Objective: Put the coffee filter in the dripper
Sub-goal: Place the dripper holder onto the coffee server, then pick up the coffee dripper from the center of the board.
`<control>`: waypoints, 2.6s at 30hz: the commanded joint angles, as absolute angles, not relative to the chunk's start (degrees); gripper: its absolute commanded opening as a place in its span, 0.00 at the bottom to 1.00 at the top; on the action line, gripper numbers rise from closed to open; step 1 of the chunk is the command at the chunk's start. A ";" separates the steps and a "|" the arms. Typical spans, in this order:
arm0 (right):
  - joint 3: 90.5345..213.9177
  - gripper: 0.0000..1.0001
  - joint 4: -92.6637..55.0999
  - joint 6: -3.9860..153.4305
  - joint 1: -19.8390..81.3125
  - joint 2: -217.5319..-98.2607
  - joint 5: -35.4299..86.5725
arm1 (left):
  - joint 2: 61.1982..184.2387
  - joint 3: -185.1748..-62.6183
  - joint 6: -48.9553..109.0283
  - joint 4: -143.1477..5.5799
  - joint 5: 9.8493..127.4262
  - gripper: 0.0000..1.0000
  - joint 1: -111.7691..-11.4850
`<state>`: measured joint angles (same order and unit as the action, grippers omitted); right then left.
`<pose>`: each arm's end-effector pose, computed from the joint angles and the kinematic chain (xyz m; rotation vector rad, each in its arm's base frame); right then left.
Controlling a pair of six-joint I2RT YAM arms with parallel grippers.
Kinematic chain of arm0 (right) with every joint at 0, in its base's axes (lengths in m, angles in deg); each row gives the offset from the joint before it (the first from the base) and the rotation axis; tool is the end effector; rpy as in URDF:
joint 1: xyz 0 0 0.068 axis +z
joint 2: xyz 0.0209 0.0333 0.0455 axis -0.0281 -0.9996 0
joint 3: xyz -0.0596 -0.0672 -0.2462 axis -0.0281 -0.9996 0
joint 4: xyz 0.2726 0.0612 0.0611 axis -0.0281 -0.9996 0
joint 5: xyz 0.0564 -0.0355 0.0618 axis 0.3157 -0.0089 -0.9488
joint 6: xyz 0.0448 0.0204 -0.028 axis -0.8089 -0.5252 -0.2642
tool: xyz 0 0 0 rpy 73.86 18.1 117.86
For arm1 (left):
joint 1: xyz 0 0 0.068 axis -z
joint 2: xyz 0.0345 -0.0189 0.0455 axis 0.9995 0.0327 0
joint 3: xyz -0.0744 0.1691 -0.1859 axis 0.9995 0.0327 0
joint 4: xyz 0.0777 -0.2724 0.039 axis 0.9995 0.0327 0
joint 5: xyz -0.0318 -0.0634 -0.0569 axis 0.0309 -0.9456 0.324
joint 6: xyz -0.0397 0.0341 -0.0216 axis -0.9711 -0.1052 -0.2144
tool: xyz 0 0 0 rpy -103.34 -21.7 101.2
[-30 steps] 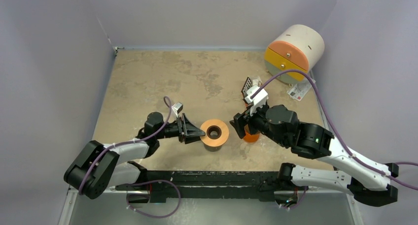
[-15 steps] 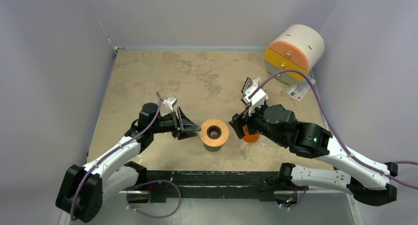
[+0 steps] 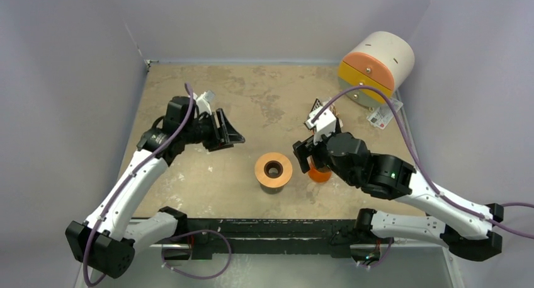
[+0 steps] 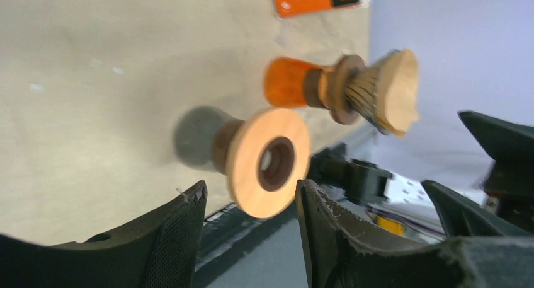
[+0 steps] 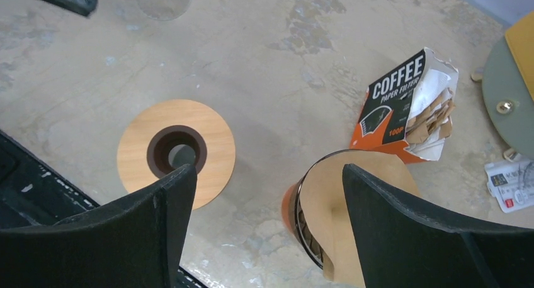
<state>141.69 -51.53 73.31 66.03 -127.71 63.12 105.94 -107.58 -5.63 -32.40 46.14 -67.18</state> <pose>0.1088 0.1815 0.3989 -0.5591 1.7911 0.3802 0.2245 -0.1077 0.3112 -0.2243 2.3952 -1.2084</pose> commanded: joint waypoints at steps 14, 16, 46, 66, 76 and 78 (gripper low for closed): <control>146.02 0.97 -59.76 63.80 65.86 -133.12 70.31 | 128.97 -134.29 14.79 -9.73 89.22 0.52 -68.44; 145.70 0.98 -60.11 64.63 65.88 -132.36 70.22 | 131.95 -136.06 15.51 -9.26 90.05 0.52 -69.09; 144.11 0.98 -63.96 67.07 65.85 -125.42 65.29 | 152.90 -143.91 18.83 -11.59 79.99 0.55 -78.99; 145.32 0.99 -65.52 65.56 65.85 -126.23 64.99 | 157.91 -145.42 20.52 -11.89 81.27 0.45 -78.90; 145.24 0.99 -65.10 65.90 65.88 -127.47 64.76 | 158.23 -145.51 21.00 -11.48 81.38 0.34 -78.90; 145.19 0.99 -65.18 65.80 65.85 -127.58 64.74 | 158.31 -145.42 21.11 -11.33 81.38 0.30 -78.90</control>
<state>144.08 -65.54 66.14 66.03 -127.47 64.94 158.23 -143.25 19.99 -11.31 80.52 -78.74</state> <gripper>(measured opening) 0.984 0.354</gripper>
